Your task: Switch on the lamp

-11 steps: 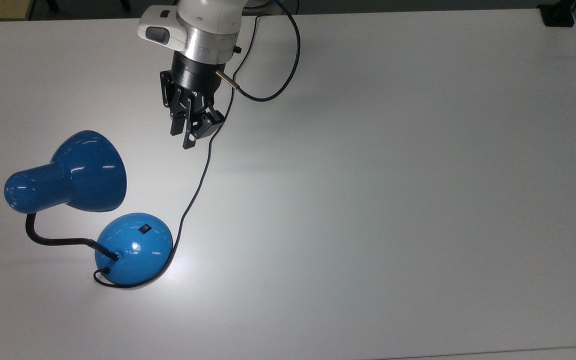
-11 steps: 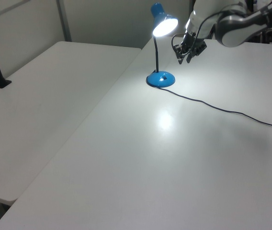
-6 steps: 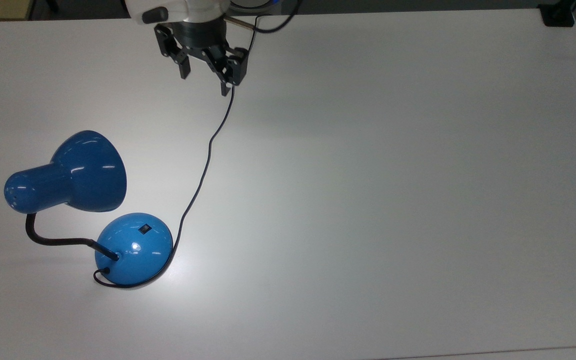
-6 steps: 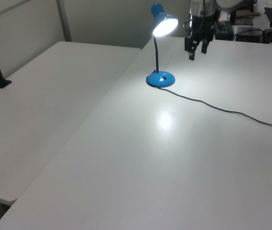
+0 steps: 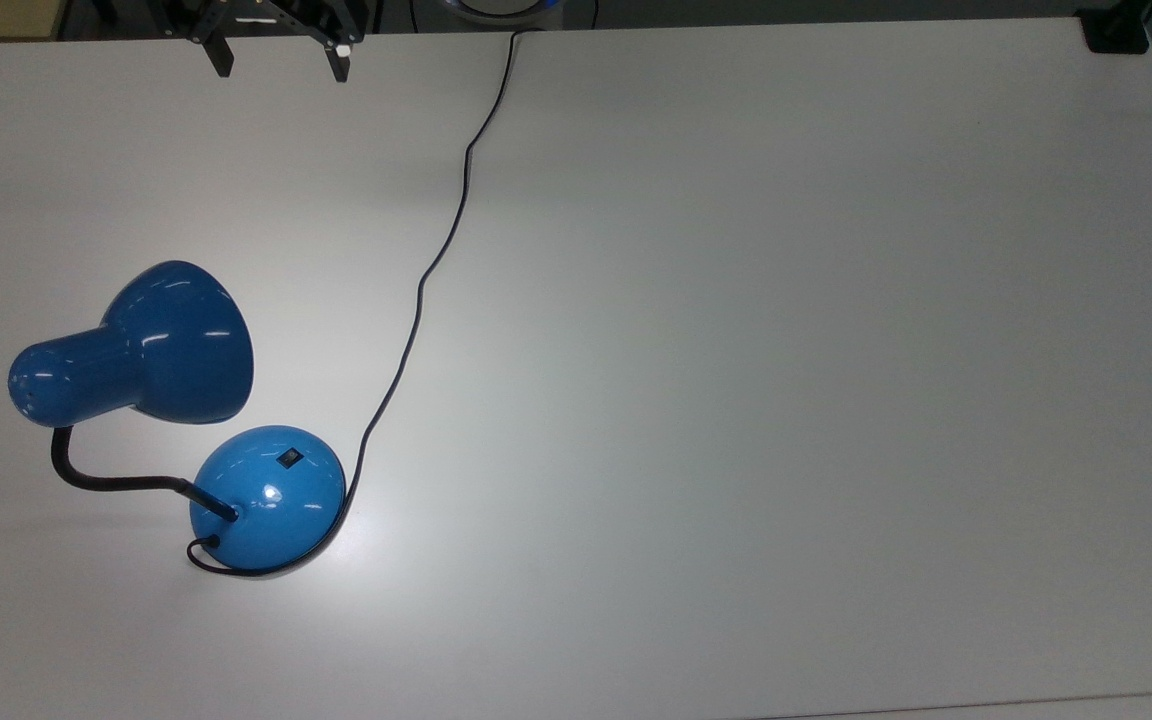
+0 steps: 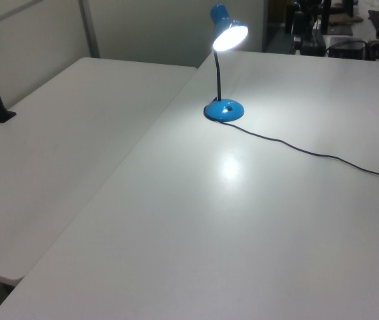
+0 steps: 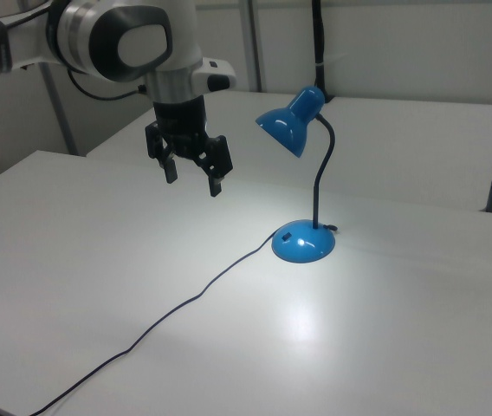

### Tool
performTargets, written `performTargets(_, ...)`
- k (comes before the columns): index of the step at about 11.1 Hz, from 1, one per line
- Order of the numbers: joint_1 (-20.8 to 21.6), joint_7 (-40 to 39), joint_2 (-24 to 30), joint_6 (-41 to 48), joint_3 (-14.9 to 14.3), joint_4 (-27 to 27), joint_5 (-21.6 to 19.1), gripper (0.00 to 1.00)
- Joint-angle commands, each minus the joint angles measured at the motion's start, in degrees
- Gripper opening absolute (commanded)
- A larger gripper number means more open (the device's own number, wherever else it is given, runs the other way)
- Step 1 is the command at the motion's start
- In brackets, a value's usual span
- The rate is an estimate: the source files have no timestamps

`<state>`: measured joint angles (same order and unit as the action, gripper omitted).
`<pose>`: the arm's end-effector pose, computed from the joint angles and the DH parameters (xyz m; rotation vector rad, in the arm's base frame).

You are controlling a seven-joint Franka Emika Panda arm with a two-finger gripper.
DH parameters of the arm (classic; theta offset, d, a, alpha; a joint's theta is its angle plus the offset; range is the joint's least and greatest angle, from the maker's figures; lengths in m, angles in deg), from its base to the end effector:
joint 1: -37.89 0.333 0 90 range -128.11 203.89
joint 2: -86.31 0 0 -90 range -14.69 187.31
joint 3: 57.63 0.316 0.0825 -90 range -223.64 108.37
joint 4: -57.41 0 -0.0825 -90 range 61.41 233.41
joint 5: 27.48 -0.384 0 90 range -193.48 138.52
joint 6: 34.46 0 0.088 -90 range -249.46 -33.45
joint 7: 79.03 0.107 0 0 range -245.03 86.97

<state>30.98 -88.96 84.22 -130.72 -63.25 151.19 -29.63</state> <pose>0.5604 -0.1199 0.5823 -3.1088 0.0766 -0.0209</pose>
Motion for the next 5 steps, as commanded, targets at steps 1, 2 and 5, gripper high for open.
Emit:
performTargets(1,1.55,2.87,1.21,1.69,-0.98,0.18,-0.40,1.00)
performTargets(2,1.64,4.12,1.30,1.69,-0.89,0.18,-0.40,1.00)
performTargets(5,1.55,4.40,1.30,1.69,-0.98,0.18,-0.49,1.00)
